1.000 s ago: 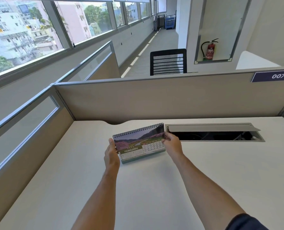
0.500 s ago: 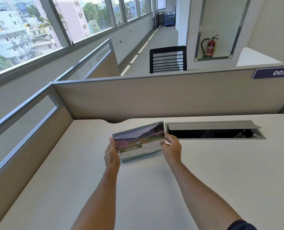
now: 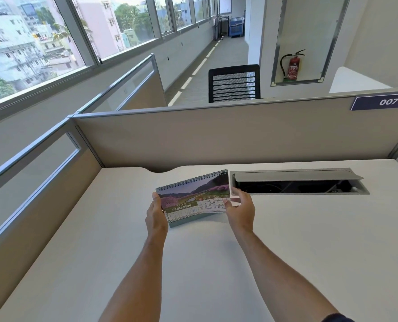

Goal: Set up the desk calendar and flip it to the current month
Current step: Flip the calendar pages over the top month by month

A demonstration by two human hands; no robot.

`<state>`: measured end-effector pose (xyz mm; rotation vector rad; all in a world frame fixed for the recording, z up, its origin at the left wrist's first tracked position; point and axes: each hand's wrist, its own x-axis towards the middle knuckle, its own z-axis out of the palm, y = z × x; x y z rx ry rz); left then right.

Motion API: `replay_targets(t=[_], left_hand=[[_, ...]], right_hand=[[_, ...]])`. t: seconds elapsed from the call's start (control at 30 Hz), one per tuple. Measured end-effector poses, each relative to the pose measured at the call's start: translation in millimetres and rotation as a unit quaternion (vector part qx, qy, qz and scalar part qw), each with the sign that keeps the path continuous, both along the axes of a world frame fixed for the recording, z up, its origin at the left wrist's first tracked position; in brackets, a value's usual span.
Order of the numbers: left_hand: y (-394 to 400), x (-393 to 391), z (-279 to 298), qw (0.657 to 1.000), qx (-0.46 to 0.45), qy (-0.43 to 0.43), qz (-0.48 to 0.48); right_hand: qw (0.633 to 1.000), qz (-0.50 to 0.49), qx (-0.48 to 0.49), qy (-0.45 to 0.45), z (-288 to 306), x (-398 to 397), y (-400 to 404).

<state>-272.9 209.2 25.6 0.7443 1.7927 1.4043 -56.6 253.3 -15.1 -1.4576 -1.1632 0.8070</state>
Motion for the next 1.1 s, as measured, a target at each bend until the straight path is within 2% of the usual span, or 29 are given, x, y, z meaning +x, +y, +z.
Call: replay_targets(t=[0.13,0.3,0.47,0.6,0.73,0.87,1.1], left_hand=[[0,0,1,1.0,-0.003,-0.011,0.0],[-1,-2,2,0.999,-0.006,-0.037,0.006],[-2,-9,7,0.994,-0.017,-0.11,0.004],[-5,-18,12,0.986,-0.025,-0.163,-0.009],[-6,-15,14,0.99,-0.022,-0.141,-0.014],[-9,-10,17,0.991,-0.03,-0.129,-0.017],[-9,-10,17,0.992,-0.037,-0.12,-0.012]], right_hand=[[1.0,-0.011,-0.005,0.007,-6,1,-10],[0.986,0.063,-0.034,0.152,-5,9,-16],[0.943,0.137,-0.087,0.292,13,29,-9],[0.905,0.206,-0.095,0.361,40,35,-2],[0.871,0.244,-0.05,0.424,70,27,8],[0.869,0.295,-0.022,0.396,86,16,15],[0.918,0.244,-0.037,0.311,78,3,17]])
